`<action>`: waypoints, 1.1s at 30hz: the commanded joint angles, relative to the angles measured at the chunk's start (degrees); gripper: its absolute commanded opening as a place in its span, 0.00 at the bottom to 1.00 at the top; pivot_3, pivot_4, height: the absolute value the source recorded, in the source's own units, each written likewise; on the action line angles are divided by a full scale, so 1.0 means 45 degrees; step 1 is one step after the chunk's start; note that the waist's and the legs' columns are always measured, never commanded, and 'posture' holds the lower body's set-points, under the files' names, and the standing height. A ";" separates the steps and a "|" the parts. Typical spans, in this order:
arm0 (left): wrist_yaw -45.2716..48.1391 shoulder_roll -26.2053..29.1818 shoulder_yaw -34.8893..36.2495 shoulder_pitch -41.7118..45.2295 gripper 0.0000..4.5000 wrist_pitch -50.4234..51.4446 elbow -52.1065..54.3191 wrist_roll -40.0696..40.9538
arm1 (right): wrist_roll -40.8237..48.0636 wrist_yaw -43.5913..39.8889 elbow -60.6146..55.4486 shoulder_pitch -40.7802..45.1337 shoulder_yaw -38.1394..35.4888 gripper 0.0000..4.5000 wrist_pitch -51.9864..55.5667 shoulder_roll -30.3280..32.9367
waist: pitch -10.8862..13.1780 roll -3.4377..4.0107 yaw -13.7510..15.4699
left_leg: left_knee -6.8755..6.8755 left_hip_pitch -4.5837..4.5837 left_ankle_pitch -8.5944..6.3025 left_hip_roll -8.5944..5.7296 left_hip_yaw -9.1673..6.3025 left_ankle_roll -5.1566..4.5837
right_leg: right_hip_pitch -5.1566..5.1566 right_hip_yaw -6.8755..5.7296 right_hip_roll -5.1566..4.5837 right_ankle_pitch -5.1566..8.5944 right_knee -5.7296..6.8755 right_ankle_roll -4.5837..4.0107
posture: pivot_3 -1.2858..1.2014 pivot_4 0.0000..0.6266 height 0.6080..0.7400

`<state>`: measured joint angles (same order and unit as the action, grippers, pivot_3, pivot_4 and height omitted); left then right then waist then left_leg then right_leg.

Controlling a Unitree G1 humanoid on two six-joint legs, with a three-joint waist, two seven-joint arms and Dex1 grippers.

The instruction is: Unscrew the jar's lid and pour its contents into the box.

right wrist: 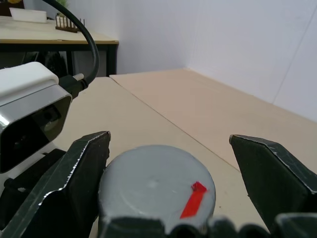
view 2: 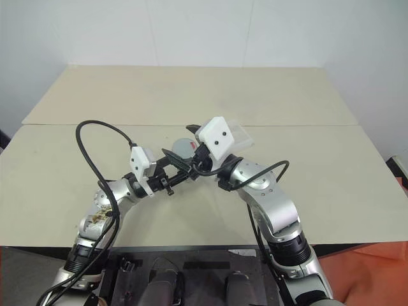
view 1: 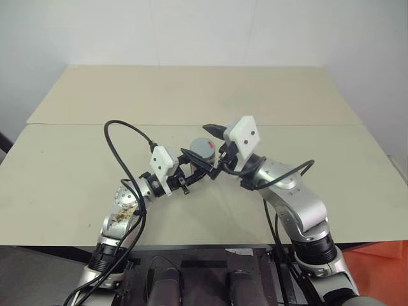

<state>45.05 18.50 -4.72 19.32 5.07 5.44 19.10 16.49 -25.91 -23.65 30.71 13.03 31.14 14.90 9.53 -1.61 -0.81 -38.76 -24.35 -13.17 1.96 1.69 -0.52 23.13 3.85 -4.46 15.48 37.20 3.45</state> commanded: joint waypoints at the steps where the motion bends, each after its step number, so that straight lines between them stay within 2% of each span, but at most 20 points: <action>1: 0.0038 0.0111 0.0357 -0.0004 0.43 -0.0302 0.0186 0.0172 | -0.0091 0.0060 -0.0515 0.0019 -0.0341 0.99 0.0004 0.0160 | 0.0000 0.0000 -0.0001 | 0.0000 0.0000 0.0000 0.0000 0.0000 0.0000 | 0.0000 0.0000 0.0000 0.0000 0.0000 0.0000 | 0.52 0.24 1.00; 27: 0.0277 0.0625 0.1161 -0.0089 0.43 -0.0753 -0.0610 0.0106 | -0.0217 -0.0582 -0.0585 -0.0675 -0.0864 0.99 -0.0460 0.1294 | 0.0000 0.0000 0.0002 | 0.0000 0.0001 0.0000 0.0000 0.0002 0.0000 | -0.0002 -0.0001 0.0001 0.0000 -0.0002 0.0000 | 0.52 0.24 1.00; 33: 0.0305 0.0572 0.1055 -0.0085 0.43 -0.0733 -0.0577 0.0060 | 0.0784 -0.1292 -0.1544 -0.0827 -0.1070 0.99 0.0077 0.1497 | 0.0000 0.0000 0.0004 | 0.0000 -0.0001 0.0000 0.0001 0.0002 -0.0001 | -0.0002 0.0000 0.0001 0.0000 -0.0002 0.0000 | 0.52 0.24 1.00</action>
<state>46.12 21.03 -0.11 18.83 3.51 1.50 19.18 17.63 -30.65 -26.52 26.38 9.84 31.03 21.35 9.53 -1.61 -0.79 -38.76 -24.35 -13.17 1.97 1.70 -0.52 23.12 3.84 -4.45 15.48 37.19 3.45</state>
